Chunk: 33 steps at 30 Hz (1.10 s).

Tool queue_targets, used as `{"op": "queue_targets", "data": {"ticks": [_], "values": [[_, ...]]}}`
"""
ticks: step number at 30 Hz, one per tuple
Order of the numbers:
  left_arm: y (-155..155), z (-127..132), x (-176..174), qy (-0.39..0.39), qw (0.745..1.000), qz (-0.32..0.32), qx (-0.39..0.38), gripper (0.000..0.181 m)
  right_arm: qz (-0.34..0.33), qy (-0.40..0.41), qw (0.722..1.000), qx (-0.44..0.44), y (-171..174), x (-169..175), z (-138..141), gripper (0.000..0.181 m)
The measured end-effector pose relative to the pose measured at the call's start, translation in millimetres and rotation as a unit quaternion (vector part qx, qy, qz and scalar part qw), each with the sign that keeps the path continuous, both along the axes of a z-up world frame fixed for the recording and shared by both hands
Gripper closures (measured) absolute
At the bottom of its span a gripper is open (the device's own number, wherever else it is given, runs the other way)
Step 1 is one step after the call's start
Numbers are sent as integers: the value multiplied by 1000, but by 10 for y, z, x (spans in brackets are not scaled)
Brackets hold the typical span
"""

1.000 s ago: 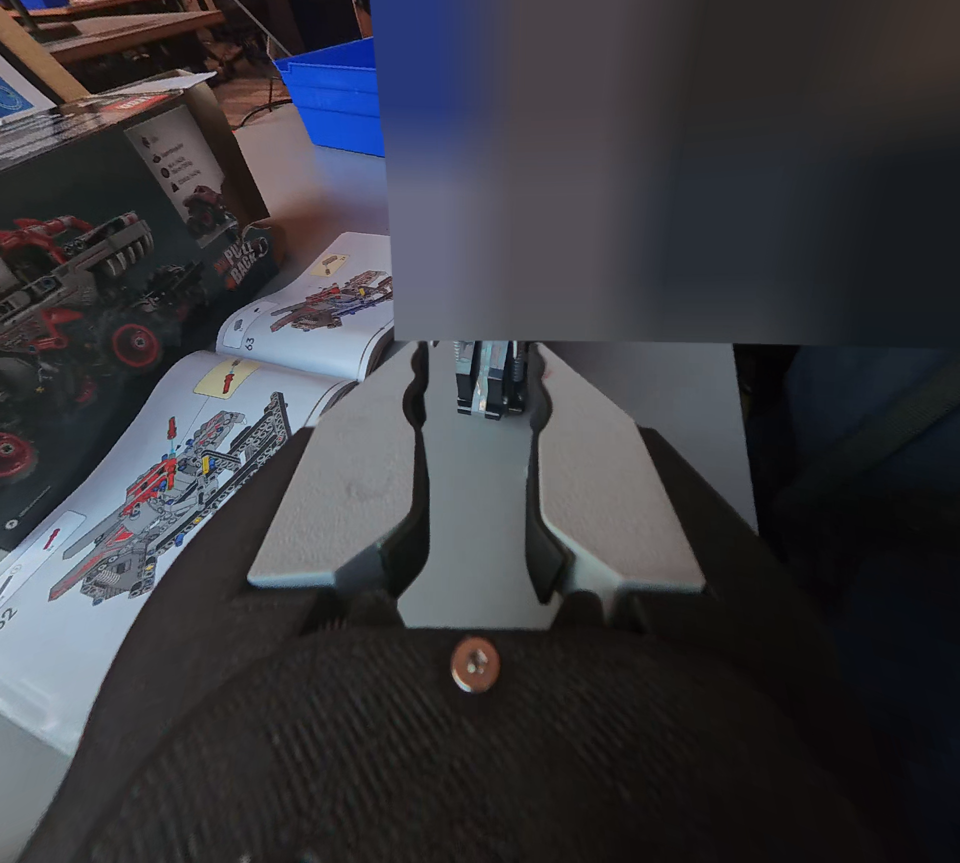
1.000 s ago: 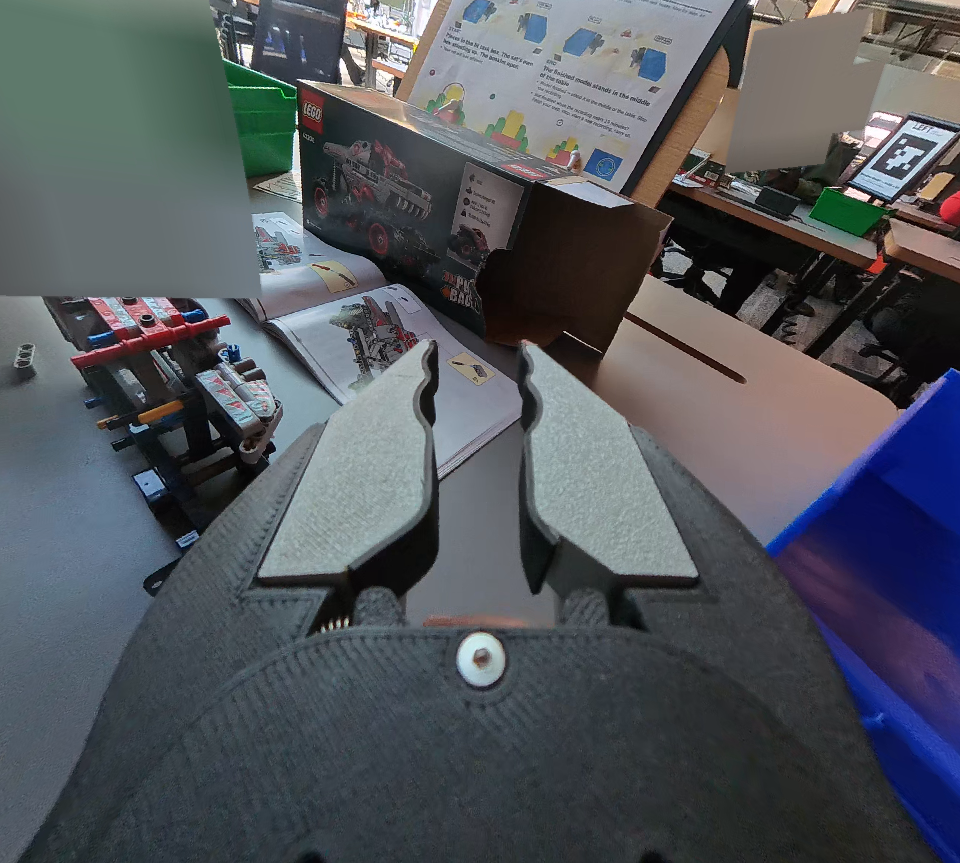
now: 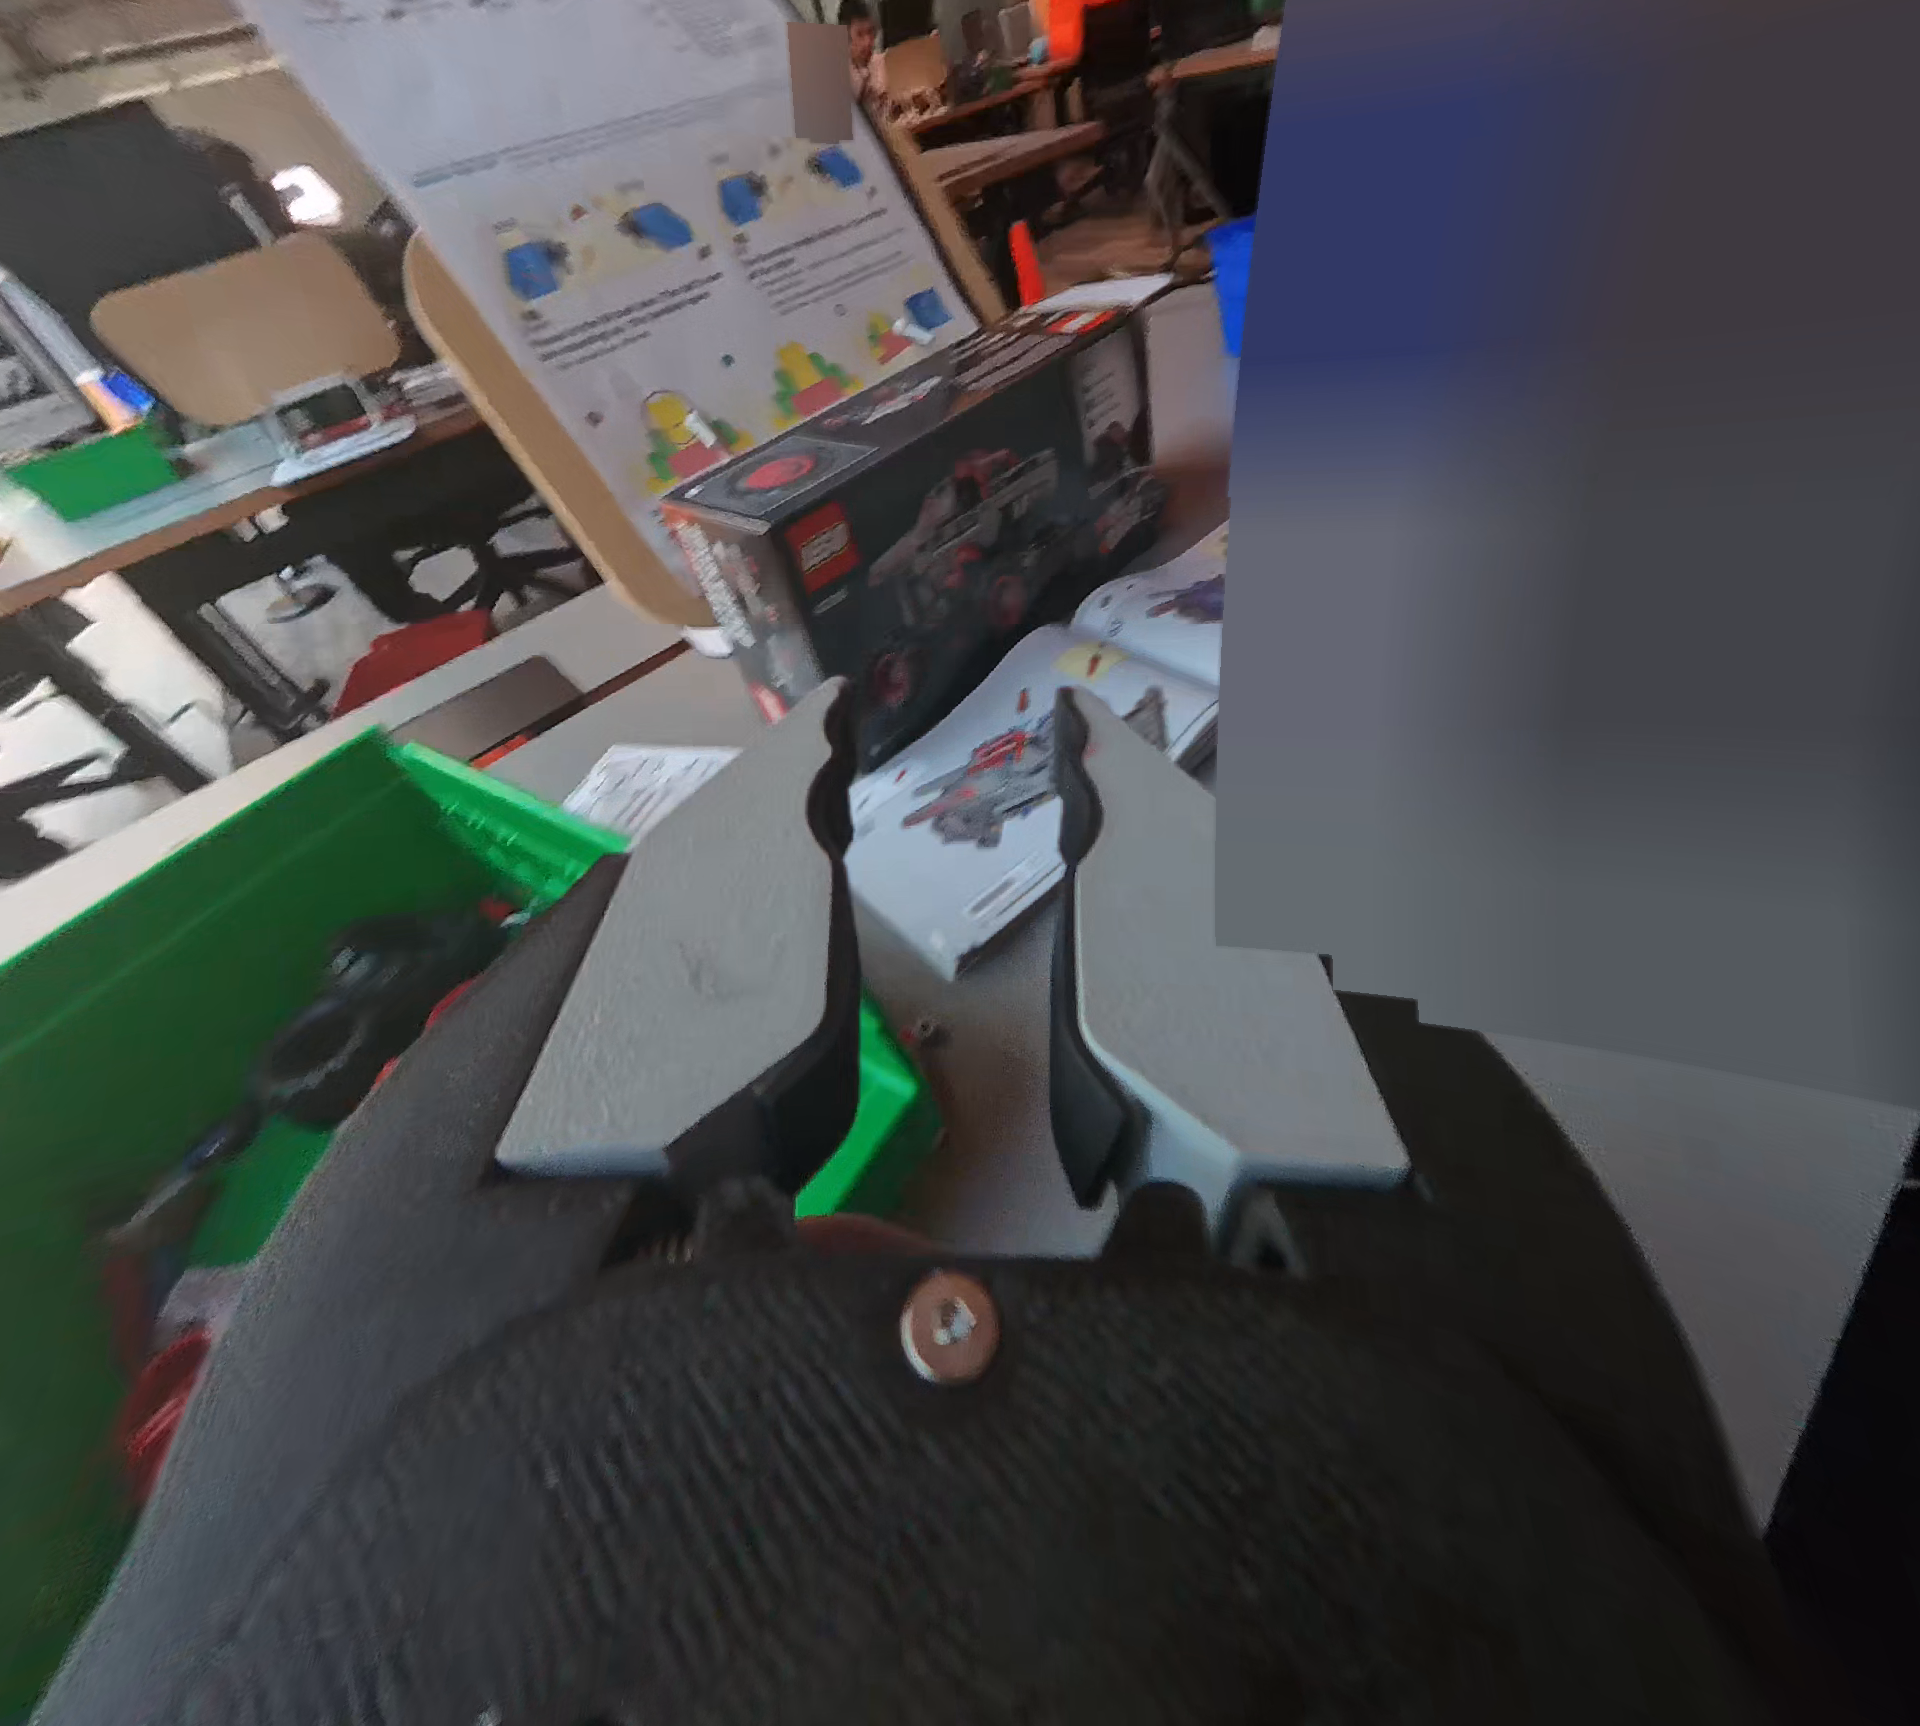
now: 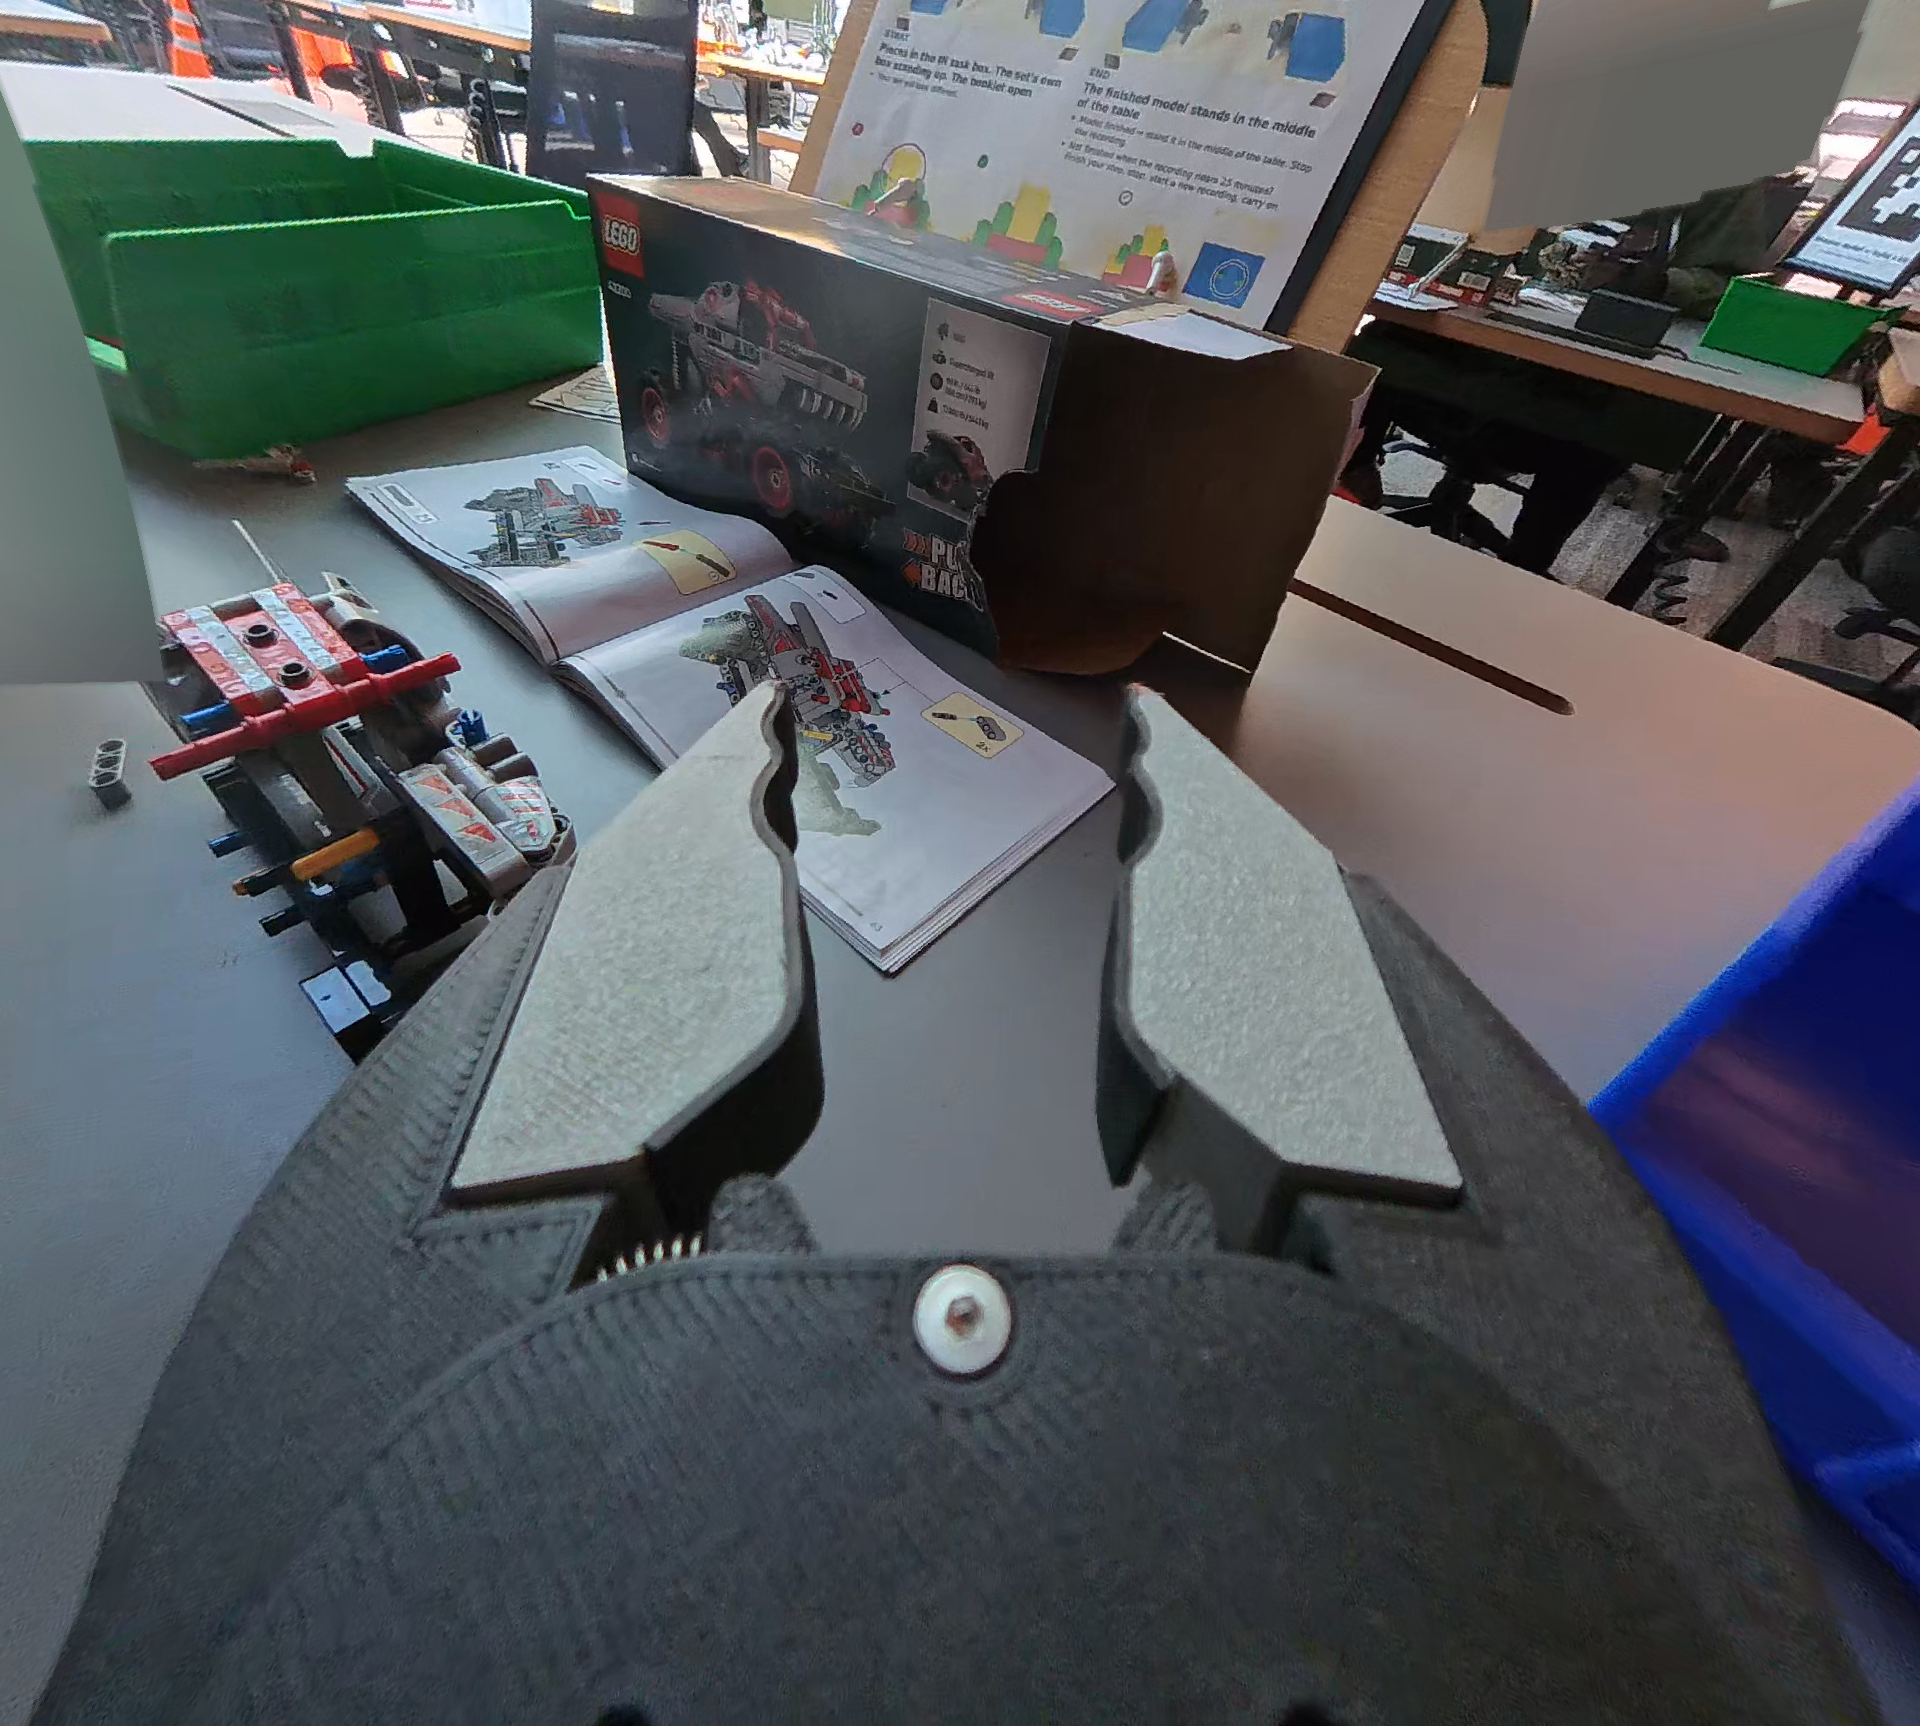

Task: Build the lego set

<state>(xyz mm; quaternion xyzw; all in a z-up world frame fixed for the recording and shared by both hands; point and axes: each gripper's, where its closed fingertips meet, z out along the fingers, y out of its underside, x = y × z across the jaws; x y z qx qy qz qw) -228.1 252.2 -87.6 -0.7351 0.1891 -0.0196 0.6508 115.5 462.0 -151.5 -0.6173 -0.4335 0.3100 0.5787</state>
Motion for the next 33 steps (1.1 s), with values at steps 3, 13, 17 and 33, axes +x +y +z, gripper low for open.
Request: {"op": "queue_targets", "data": {"ticks": [3, 13, 17, 33], "values": [[-81, -87, -379, 16, 997, 65, -41, 139, -1, 6, 1000, 2, 0, 16, 21, 122], [-328, -78, -681, -10, 991, 113, -66, 122, 8, -11, 999, -39, -4, -33, -110, 110], [-372, -161, -848, 16, 984, 154, -83, 149, 17, -27, 998, -52, -45, -75, -188, 113], [-364, -265, -1292, -1, 981, 172, -95, 156, 24, 33, 996, -84, 21, -13, -103, 133]]}}
